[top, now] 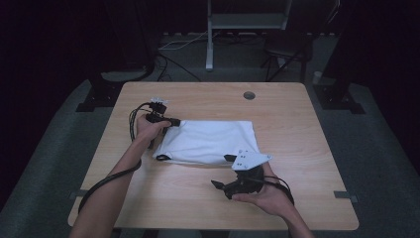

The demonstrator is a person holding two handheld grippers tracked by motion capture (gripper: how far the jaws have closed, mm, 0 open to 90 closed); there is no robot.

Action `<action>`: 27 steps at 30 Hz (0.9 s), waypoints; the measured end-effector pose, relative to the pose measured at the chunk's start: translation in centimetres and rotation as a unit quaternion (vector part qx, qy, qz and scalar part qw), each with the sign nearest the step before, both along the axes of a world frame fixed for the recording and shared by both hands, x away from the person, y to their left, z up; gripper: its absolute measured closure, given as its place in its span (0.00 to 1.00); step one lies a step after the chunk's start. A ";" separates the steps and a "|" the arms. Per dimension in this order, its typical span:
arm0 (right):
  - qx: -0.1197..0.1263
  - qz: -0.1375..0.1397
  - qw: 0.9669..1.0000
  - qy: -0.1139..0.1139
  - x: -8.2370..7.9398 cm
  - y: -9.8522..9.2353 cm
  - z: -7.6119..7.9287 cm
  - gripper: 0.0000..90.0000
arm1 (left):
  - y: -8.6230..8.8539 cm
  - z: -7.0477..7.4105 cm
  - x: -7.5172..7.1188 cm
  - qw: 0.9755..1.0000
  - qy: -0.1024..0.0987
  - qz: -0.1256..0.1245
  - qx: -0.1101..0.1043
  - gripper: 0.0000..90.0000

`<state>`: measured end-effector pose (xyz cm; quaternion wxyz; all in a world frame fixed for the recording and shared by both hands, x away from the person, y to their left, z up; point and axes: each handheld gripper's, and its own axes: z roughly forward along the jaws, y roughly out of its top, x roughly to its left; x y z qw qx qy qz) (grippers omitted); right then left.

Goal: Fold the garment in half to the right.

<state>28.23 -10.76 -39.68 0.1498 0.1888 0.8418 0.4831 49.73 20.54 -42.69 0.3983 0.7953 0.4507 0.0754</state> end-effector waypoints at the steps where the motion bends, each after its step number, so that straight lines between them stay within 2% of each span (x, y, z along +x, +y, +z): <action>1: 0.000 0.001 1.000 0.000 0.0 0.1 0.0 0.15 | -0.1 0.4 -0.2 1.000 -0.003 -0.003 -0.007 0.93; 10: -0.008 0.018 1.000 -0.004 1.3 2.5 0.5 0.16 | -0.2 2.9 -1.2 0.999 -0.034 -0.002 -0.010 0.94; 15: -0.015 0.033 0.999 -0.009 2.1 4.4 0.8 0.16 | -0.1 3.6 -1.5 0.999 -0.034 -0.006 -0.011 0.94; 18: -0.022 0.048 0.999 -0.012 2.9 6.2 0.9 0.16 | -0.1 3.7 -1.6 0.999 -0.035 -0.004 -0.012 0.94; 23: -0.028 0.059 0.998 -0.005 4.1 9.0 1.0 0.16 | -0.1 3.7 -1.5 0.999 -0.034 -0.005 -0.007 0.94; 27: -0.044 0.070 0.997 -0.006 5.5 11.3 0.8 0.16 | -0.1 3.8 -1.5 0.999 -0.032 -0.008 -0.006 0.94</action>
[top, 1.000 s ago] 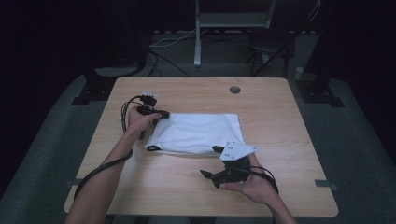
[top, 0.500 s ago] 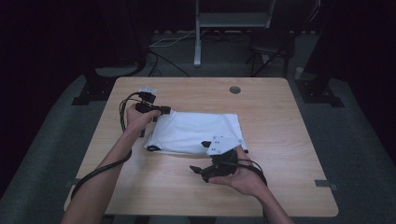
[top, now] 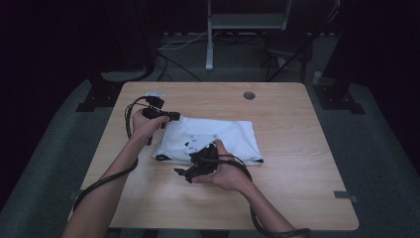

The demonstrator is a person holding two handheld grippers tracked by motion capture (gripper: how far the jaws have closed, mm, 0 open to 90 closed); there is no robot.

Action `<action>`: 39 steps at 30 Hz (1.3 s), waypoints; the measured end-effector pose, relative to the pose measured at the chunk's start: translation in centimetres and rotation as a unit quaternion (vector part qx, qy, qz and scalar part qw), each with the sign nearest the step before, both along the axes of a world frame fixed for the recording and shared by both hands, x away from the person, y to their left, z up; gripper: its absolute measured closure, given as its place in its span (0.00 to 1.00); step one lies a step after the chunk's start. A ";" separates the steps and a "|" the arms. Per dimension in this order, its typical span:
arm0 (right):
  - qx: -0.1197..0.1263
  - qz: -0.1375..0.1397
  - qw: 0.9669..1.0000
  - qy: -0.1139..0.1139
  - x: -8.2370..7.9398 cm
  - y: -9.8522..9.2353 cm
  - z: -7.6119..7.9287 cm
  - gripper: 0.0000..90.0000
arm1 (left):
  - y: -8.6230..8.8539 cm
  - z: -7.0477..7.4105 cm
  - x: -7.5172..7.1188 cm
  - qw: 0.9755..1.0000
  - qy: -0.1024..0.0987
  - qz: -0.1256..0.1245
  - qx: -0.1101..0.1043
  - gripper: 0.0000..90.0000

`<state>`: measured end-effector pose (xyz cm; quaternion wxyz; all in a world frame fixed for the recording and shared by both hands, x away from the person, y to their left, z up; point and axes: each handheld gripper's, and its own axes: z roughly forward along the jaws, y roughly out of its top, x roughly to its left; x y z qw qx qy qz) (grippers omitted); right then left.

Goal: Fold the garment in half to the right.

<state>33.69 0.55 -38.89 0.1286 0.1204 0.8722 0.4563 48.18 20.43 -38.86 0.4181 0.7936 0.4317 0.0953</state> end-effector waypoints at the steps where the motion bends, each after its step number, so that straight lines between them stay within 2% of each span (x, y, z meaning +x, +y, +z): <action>1: -0.003 0.001 1.000 0.002 0.3 0.5 -0.1 0.16 | 0.0 0.0 0.0 1.000 0.000 0.000 -0.001 0.94; 8: -0.027 0.005 1.000 0.006 2.1 3.0 -1.3 0.17 | -0.2 0.1 0.0 1.000 -0.001 -0.001 0.004 0.94; 16: -0.046 0.012 0.999 0.006 3.3 5.3 -2.6 0.19 | -0.1 0.1 0.1 1.000 0.002 -0.003 0.005 0.94; 28: -0.059 0.009 0.998 0.019 4.6 7.1 -3.6 0.26 | -0.1 0.2 0.0 1.000 0.005 -0.005 0.006 0.94; 31: -0.062 0.007 0.998 0.028 5.0 7.2 -3.9 0.33 | -0.3 0.1 0.0 1.000 0.006 -0.009 0.005 0.94; 36: -0.082 0.003 0.996 0.036 5.6 7.4 -4.5 0.50 | -0.3 -0.2 0.2 1.000 0.011 -0.012 0.007 0.94; 39: -0.072 -0.003 0.996 0.047 5.7 7.4 -4.7 0.58 | -0.3 -0.5 0.4 1.000 0.017 -0.011 0.004 0.94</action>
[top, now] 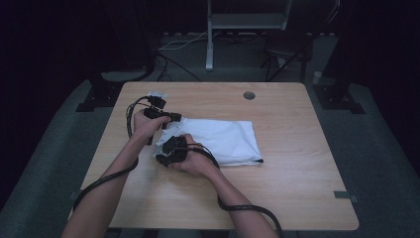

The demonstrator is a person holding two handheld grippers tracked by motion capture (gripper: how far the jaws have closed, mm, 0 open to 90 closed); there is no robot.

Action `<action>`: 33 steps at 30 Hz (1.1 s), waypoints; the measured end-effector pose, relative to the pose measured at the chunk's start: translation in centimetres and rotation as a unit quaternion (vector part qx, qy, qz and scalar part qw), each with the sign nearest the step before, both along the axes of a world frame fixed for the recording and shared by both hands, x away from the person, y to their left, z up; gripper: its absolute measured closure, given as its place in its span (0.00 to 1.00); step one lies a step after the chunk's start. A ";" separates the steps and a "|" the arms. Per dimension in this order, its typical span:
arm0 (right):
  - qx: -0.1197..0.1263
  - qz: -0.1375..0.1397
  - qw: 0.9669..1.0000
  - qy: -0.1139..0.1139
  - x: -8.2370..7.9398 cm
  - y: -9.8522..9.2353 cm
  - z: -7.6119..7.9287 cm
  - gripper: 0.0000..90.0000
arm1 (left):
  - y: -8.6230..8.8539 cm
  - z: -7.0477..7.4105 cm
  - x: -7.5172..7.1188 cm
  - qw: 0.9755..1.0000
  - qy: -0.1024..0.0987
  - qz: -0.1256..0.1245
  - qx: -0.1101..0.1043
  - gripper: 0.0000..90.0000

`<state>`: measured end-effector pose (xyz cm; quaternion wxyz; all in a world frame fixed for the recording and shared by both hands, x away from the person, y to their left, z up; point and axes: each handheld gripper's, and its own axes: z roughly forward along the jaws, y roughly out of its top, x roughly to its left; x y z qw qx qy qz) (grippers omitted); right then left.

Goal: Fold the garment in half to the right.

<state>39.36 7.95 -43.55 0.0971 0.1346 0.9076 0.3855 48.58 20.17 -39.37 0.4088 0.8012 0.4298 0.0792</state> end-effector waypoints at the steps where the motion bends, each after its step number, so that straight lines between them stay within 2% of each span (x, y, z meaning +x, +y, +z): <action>1: -0.001 -0.001 1.000 0.002 0.0 0.0 0.0 0.62 | 0.0 -0.1 0.1 1.000 0.002 -0.001 0.002 0.94; 7: 0.005 -0.009 1.000 0.017 0.4 0.0 0.0 0.79 | -0.2 -0.3 0.1 1.000 0.006 -0.005 0.002 0.94; 11: 0.004 -0.017 1.000 0.010 0.3 -0.1 0.0 0.87 | -0.4 -0.3 0.1 1.000 0.008 -0.007 0.005 0.94; 17: -0.008 -0.013 1.000 -0.008 -0.3 0.0 0.1 0.91 | -0.5 -0.3 -0.1 1.000 0.010 -0.008 0.001 0.94; 21: 0.030 -0.013 0.999 -0.002 -0.7 -0.6 0.8 0.92 | -0.5 0.5 -0.5 1.000 0.009 -0.011 0.000 0.94; 22: 0.030 -0.013 0.999 -0.002 -0.7 -0.6 0.8 0.92 | -0.5 0.5 -0.5 1.000 0.009 -0.011 0.000 0.94; 23: 0.048 -0.010 0.999 0.004 -1.0 -1.0 1.2 0.91 | -0.5 0.7 -0.5 1.000 0.009 -0.011 -0.001 0.94; 26: 0.075 -0.006 0.997 0.003 -1.4 -1.6 2.2 0.91 | -0.7 1.4 -0.7 1.000 0.005 -0.009 -0.001 0.94; 33: 0.109 -0.007 0.994 -0.010 -2.4 -2.8 4.1 0.91 | -1.3 3.3 -1.2 1.000 0.004 -0.002 0.004 0.93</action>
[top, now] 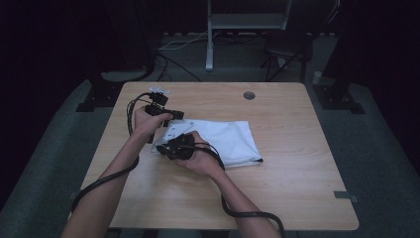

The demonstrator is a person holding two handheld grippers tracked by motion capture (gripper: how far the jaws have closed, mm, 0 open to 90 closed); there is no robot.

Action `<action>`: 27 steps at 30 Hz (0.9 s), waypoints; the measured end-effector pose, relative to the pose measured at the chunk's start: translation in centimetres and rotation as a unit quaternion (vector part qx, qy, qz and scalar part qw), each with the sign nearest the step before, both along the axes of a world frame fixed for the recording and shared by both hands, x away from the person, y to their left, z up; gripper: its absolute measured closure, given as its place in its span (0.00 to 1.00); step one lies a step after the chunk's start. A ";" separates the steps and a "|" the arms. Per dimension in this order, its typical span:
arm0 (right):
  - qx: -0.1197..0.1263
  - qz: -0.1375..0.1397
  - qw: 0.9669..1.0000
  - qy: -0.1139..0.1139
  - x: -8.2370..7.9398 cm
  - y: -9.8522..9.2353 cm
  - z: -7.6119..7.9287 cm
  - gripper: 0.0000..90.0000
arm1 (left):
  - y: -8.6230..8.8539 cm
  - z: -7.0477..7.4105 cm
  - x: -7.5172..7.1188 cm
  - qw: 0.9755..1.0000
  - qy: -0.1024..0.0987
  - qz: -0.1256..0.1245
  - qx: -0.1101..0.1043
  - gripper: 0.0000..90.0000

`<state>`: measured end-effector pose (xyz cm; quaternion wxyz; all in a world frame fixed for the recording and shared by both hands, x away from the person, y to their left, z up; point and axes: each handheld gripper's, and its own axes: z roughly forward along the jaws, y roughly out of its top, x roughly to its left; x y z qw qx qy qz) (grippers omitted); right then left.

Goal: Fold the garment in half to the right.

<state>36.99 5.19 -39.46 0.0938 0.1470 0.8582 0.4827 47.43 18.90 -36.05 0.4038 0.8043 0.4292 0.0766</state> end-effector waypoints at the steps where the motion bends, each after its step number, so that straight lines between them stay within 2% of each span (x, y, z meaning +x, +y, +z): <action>1: 0.004 0.000 1.000 -0.001 -0.1 -0.2 0.2 0.91 | 0.0 0.3 -0.1 1.000 -0.001 0.001 -0.001 0.93; 9: 0.053 -0.009 0.999 -0.005 -0.8 -2.2 2.3 0.91 | -0.8 2.8 -0.5 1.000 -0.007 0.015 -0.016 0.93; 14: 0.072 -0.015 0.997 -0.011 -1.1 -3.6 3.6 0.91 | -1.8 4.1 -0.6 1.000 -0.009 0.012 -0.017 0.93; 27: 0.108 -0.049 0.993 -0.012 -1.2 -7.8 5.1 0.91 | -4.3 5.1 -0.1 0.999 -0.005 0.017 -0.032 0.92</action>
